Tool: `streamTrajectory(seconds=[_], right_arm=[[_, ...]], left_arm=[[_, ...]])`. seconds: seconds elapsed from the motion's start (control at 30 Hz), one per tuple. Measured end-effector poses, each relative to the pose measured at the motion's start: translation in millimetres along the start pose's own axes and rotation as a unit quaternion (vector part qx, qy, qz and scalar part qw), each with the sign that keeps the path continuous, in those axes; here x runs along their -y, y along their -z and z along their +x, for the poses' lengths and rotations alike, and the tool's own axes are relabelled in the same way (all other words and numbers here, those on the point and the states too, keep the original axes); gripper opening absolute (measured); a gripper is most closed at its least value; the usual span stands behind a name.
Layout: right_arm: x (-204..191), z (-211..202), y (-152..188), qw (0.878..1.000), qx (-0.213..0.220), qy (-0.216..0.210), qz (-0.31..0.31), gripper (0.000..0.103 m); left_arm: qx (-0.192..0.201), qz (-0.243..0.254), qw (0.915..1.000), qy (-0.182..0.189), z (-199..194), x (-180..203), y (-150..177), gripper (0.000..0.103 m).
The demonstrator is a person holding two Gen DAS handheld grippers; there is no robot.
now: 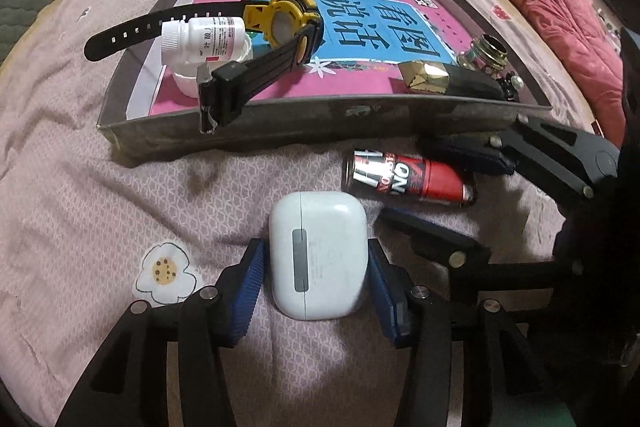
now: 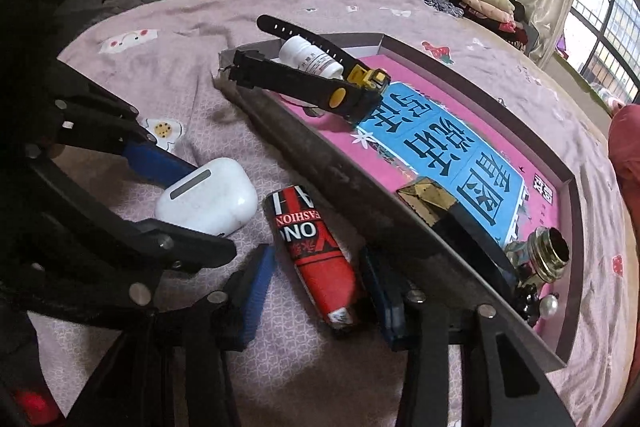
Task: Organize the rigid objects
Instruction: 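Lower the left tool onto the white earbud case while the right tool lowers onto the red lighter, then close the left tool on the earbud case while the right tool closes on the red lighter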
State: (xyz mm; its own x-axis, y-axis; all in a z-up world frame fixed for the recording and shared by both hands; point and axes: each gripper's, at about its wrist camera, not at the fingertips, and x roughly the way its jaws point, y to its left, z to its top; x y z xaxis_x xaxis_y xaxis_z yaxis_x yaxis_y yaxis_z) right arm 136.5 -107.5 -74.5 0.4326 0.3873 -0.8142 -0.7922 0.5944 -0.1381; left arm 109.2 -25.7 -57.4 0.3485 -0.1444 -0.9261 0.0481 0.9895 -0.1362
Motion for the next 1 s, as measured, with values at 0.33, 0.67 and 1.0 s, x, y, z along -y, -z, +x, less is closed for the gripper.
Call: streamTrajectory(seconds=[0.33, 0.67, 1.0], right_arm=[[17.5, -17.7, 9.3, 0.998, 0.018, -0.025, 0.049, 0.027], [32.5, -27.4, 16.8, 0.994, 0.034, -0.044, 0.095, 0.021], [12.3, -15.5, 6.7, 0.999, 0.023, 0.002, 0.046, 0.014]], left_arm=[[0.002, 0.002, 0.9995, -0.032, 8.1, 16.5, -6.5, 0.051], [0.034, -0.018, 0.9990, -0.025, 8.5, 20.5, -9.5, 0.046], [0.044, -0.030, 0.9986, -0.005, 5.0, 11.4, -9.5, 0.046]])
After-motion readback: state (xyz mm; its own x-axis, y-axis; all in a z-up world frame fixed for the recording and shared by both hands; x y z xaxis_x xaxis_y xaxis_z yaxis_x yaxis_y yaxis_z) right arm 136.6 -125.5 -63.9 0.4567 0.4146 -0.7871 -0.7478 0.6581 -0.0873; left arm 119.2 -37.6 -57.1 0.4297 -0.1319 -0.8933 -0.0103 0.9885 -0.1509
